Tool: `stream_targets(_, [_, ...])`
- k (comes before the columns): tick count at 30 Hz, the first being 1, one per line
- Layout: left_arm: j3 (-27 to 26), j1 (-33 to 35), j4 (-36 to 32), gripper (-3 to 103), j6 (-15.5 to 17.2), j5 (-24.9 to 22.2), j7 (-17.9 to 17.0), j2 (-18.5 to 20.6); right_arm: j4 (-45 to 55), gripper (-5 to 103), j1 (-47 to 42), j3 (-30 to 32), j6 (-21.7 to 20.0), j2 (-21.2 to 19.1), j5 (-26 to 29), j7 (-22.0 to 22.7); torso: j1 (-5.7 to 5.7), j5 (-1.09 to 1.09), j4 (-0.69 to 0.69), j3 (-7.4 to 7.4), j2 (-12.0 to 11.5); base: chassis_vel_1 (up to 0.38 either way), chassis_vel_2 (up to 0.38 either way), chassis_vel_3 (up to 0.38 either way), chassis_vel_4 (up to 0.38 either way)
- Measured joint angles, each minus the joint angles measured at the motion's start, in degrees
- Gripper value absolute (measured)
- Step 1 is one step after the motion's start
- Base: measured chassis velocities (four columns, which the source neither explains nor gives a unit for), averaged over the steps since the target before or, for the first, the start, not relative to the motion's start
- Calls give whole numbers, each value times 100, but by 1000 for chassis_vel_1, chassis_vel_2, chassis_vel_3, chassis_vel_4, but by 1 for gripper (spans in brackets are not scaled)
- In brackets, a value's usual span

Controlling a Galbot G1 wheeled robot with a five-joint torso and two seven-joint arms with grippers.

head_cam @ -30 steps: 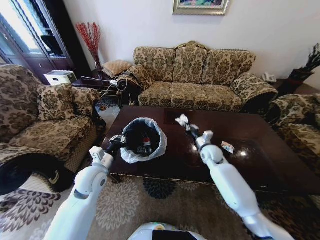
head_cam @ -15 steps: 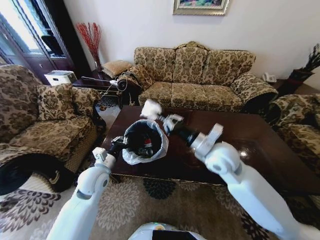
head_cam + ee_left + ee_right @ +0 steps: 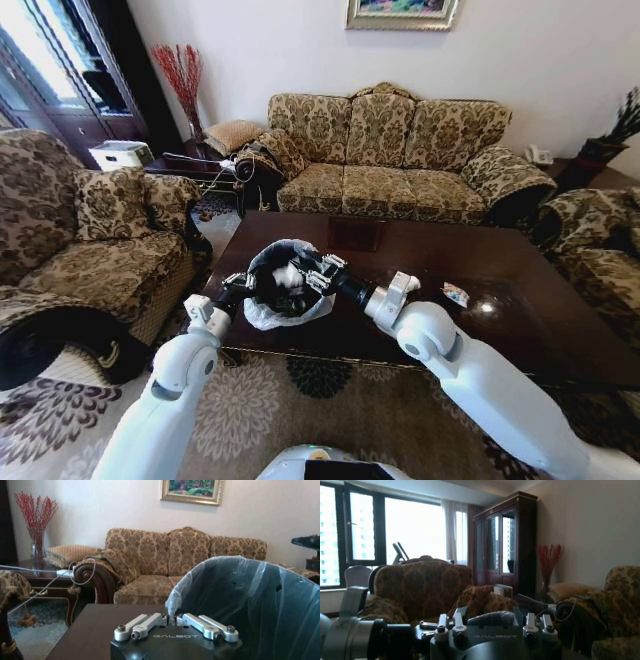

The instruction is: Move to the front of the table and place the trash on the table into the trash bin.

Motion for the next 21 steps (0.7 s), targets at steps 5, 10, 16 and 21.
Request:
stream_targets(5, [-76, 28, -52, 4, 11, 2, -4, 4, -215, 75, 62, 526, 256, 179, 146, 824, 0, 0, 1, 0, 0, 0, 0, 0, 0])
stream_targets(10, [-166, 68, -53, 4, -17, -2, -7, 26, -350, 90, -179, 1059, 59, 106, 108, 1444, 1, 0, 0, 0, 0, 0, 0, 0, 0])
stream_targets(16, [-286, 122, -112, 4, -69, -24, -9, 32, -1045, 100, -1126, 2182, -236, 136, -205, 1587, 0, 2, 0, 0, 0, 0, 0, 0, 0])
stream_targets(21, [-271, 140, -167, 4, -73, -25, -9, 9, -1473, 100, -1519, 2683, -198, 246, -562, 1274, 0, 2, -1, 0, 0, 0, 0, 0, 0])
